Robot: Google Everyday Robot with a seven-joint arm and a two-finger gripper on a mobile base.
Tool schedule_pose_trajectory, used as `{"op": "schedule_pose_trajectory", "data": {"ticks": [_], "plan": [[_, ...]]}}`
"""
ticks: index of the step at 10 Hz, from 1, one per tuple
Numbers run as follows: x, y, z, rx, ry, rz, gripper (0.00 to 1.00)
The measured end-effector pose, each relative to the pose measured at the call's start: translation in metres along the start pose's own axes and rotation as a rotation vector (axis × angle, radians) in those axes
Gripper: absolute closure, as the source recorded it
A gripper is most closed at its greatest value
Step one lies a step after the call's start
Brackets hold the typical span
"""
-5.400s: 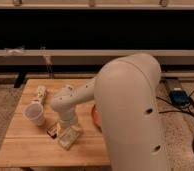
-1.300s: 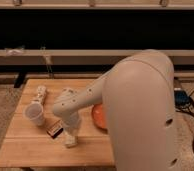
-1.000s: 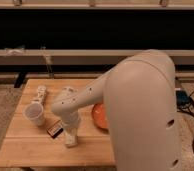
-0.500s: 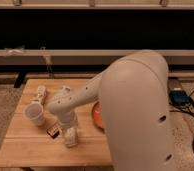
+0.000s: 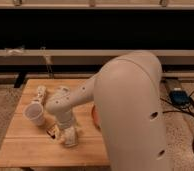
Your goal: Wipe the white sponge on the table
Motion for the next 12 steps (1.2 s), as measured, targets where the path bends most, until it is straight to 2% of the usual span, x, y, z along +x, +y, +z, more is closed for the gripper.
{"op": "schedule_pose_trajectory", "data": {"ticks": [3, 4, 5, 9, 12], "plan": [[-0.0028, 0.0, 0.0069, 0.0, 0.008, 0.002, 0.2], [-0.004, 0.0007, 0.0085, 0.0, 0.01, 0.001, 0.24], [-0.0043, 0.0007, 0.01, -0.001, 0.013, 0.002, 0.32], [-0.0046, -0.0047, 0.0112, -0.003, 0.015, 0.017, 0.76], [-0.0045, -0.0072, 0.01, -0.006, 0.013, 0.025, 0.99]]}}
